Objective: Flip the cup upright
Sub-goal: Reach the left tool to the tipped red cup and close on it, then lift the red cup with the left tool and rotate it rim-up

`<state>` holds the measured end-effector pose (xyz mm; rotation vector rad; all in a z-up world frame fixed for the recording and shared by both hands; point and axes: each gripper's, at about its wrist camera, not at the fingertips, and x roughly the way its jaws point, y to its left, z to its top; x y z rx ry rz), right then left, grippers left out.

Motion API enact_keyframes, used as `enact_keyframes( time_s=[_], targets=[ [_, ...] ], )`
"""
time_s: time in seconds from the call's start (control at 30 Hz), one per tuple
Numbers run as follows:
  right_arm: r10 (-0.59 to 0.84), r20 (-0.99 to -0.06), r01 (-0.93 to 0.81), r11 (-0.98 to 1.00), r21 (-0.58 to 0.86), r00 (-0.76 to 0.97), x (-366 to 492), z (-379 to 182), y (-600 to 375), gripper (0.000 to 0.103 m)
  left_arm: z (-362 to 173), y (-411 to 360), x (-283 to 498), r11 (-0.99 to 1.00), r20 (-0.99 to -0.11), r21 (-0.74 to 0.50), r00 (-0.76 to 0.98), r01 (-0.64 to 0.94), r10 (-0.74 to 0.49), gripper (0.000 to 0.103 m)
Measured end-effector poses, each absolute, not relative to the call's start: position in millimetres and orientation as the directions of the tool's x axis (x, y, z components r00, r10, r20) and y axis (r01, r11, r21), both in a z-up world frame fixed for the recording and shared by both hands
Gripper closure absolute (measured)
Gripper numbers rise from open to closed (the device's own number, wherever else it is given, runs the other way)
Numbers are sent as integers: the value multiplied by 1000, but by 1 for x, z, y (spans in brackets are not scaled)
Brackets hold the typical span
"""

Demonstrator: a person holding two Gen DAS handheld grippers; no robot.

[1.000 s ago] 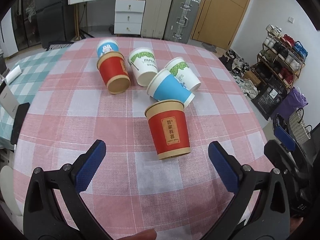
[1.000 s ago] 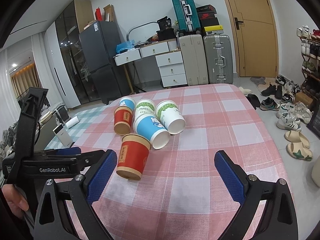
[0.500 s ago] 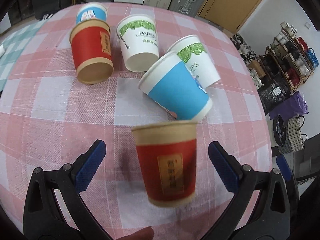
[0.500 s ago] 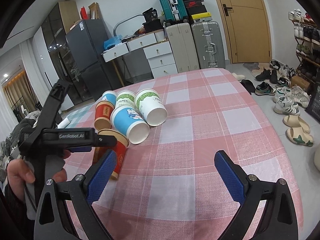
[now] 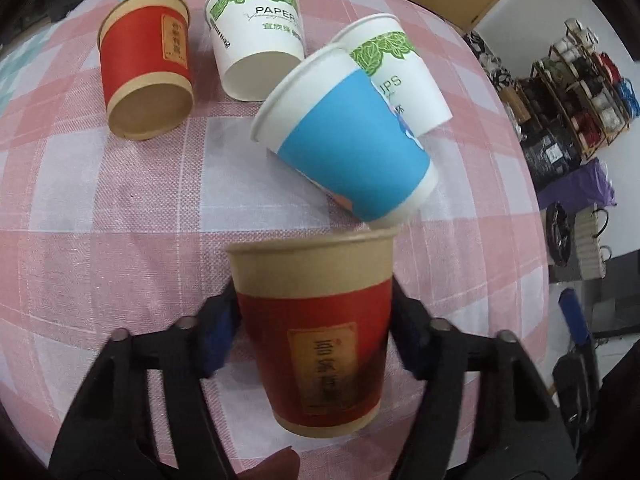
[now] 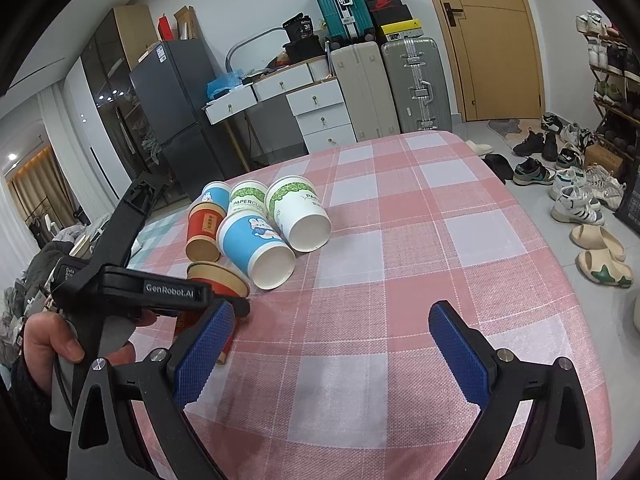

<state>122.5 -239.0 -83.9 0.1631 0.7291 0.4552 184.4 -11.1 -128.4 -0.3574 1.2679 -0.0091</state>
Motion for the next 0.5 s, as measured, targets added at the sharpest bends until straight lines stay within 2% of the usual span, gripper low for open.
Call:
enact_keyframes(
  time_s=[0.2, 0.5],
  targets=[
    [454, -590, -352, 891, 287, 668, 110, -71, -235, 3, -121, -14, 168, 943, -924, -280, 316, -178, -215, 43],
    [469, -561, -387, 883, 267, 682, 71, -50, -217, 3, -77, -1, 101, 957, -912, -246, 370, -152, -176, 43]
  ],
)
